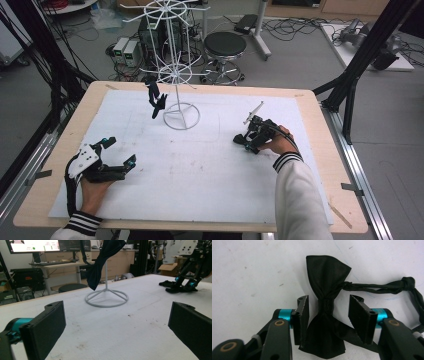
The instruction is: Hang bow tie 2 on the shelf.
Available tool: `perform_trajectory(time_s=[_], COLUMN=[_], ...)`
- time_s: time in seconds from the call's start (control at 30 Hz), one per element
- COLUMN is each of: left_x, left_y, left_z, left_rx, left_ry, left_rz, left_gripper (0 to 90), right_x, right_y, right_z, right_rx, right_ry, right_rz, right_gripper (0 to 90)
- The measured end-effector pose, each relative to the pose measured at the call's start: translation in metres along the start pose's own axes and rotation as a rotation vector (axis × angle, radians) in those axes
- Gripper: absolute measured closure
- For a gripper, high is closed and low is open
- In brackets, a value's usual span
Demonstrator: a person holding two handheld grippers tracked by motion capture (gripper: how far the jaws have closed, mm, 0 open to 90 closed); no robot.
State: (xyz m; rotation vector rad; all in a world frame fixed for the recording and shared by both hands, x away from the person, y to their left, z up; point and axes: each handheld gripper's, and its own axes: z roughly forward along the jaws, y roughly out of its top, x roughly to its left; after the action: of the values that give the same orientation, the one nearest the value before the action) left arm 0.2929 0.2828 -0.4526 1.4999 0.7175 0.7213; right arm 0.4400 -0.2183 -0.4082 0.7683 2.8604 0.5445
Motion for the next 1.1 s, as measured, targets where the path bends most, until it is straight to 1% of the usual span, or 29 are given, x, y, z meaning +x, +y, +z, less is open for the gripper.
perform_trajectory(time_s=[0.03, 0.07, 0.1, 0.13, 0.27, 0.43, 0.5, 0.6, 0.63, 0.67, 0.83, 0.87, 0.9, 0.93, 1.1], left_x=[0.0, 0.0, 0.0, 0.0, 0.0, 0.0, 0.0, 0.0, 0.0, 0.0, 0.0, 0.0, 0.0, 0.0, 0.0], left_y=[0.0, 0.0, 0.0, 0.0, 0.0, -0.001, -0.001, -0.001, -0.001, -0.001, -0.001, -0.001, -0.001, -0.001, -0.001], left_z=[0.0, 0.0, 0.0, -0.001, -0.001, -0.001, -0.002, -0.002, -0.002, -0.002, -0.002, -0.001, -0.002, -0.002, -0.002], left_rx=[-0.001, -0.002, -0.006, -0.005, -0.008, -0.017, -0.017, -0.018, -0.017, -0.017, -0.018, -0.02, -0.018, -0.018, -0.016], left_ry=[-0.001, -0.001, 0.0, 0.0, 0.0, 0.003, 0.004, 0.005, 0.003, 0.003, 0.003, 0.002, 0.002, 0.002, 0.002], left_rz=[0.0, 0.0, -0.002, 0.0, -0.002, -0.003, -0.002, -0.005, -0.003, -0.003, -0.005, -0.004, -0.003, -0.004, -0.001], left_gripper=[1.7, 1.8, 1.7, 1.7, 1.8, 1.8, 1.7, 1.7, 1.7, 1.8, 1.8, 1.8, 1.7, 1.8, 1.7], right_x=[0.0, 0.0, 0.001, 0.001, 0.002, 0.002, 0.002, 0.003, 0.003, 0.002, 0.0, 0.0, -0.001, -0.002, -0.002], right_y=[0.0, 0.001, 0.001, 0.001, 0.004, 0.004, 0.005, 0.006, 0.006, 0.006, 0.005, 0.005, 0.004, 0.004, 0.003], right_z=[0.001, 0.002, 0.003, 0.004, 0.006, 0.005, 0.005, 0.004, 0.003, 0.002, -0.005, -0.005, -0.008, -0.01, -0.017], right_rx=[0.004, 0.016, 0.023, 0.024, 0.036, 0.035, 0.032, 0.011, -0.005, -0.014, -0.063, -0.063, -0.09, -0.105, -0.16], right_ry=[0.004, -0.002, -0.004, 0.007, 0.026, 0.031, 0.041, 0.033, 0.038, 0.034, 0.045, 0.045, 0.054, 0.053, 0.066], right_rz=[0.0, -0.008, -0.012, -0.014, -0.034, -0.023, -0.017, -0.02, -0.018, -0.015, 0.012, 0.012, 0.026, 0.029, 0.056], right_gripper=[54.9, 54.9, 61.1, 64.7, 73.9, 76.5, 76.6, 76.5, 76.5, 76.5, 76.5, 76.5, 76.5, 76.5, 76.5])
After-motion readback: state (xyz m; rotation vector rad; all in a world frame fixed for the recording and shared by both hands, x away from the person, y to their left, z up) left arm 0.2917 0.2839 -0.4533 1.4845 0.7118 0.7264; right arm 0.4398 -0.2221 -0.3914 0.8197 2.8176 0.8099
